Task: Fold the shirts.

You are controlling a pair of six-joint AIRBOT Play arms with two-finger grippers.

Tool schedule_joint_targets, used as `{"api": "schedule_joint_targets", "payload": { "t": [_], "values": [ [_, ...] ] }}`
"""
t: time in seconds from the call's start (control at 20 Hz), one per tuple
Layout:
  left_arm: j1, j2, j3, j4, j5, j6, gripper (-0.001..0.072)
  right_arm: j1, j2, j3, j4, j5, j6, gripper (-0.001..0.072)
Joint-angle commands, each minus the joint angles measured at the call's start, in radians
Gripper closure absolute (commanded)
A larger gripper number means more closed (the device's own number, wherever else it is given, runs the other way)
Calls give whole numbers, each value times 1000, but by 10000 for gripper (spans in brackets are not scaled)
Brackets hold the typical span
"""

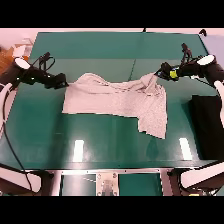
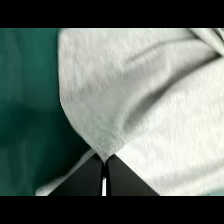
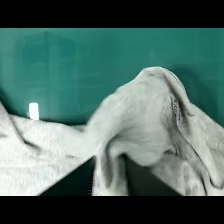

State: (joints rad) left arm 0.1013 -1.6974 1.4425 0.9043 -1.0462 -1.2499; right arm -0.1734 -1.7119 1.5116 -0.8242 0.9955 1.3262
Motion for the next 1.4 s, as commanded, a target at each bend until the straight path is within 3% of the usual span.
{"api": "schedule_joint_targets", "payload": {
  "t": [0.0,0.05,0.25,0.35,0.45,0.7,0.95,1.0,1.05,1.1,1.35],
  "values": [
    [11,-72,88,-8,78,9,358,-34,-63,72,10,35,0,388],
    [22,-72,122,15,48,-12,93,-72,-56,111,-15,100,0,380],
    [139,-70,219,134,-270,-142,118,-267,9,96,-51,309,-3,379],
    [200,-68,188,134,-427,-164,224,-341,52,-32,-48,336,-31,380],
    [237,-45,76,131,-506,-167,223,-382,98,-195,-47,310,-80,381],
    [211,0,-291,5,-343,-126,224,-389,120,-395,71,239,-185,381],
    [127,-3,-352,-121,-175,-49,226,-362,120,-408,118,245,-202,381],
    [116,-3,-352,-152,-159,-39,348,-362,120,-408,117,249,-202,381],
    [116,-3,-352,-185,-157,-18,552,-362,120,-408,117,255,-202,381],
    [120,-3,-346,-195,-169,-7,687,-367,120,-408,116,264,-202,381],
    [168,-3,-246,-30,-282,-45,688,-413,128,-439,99,311,-203,382]
  ]
}}
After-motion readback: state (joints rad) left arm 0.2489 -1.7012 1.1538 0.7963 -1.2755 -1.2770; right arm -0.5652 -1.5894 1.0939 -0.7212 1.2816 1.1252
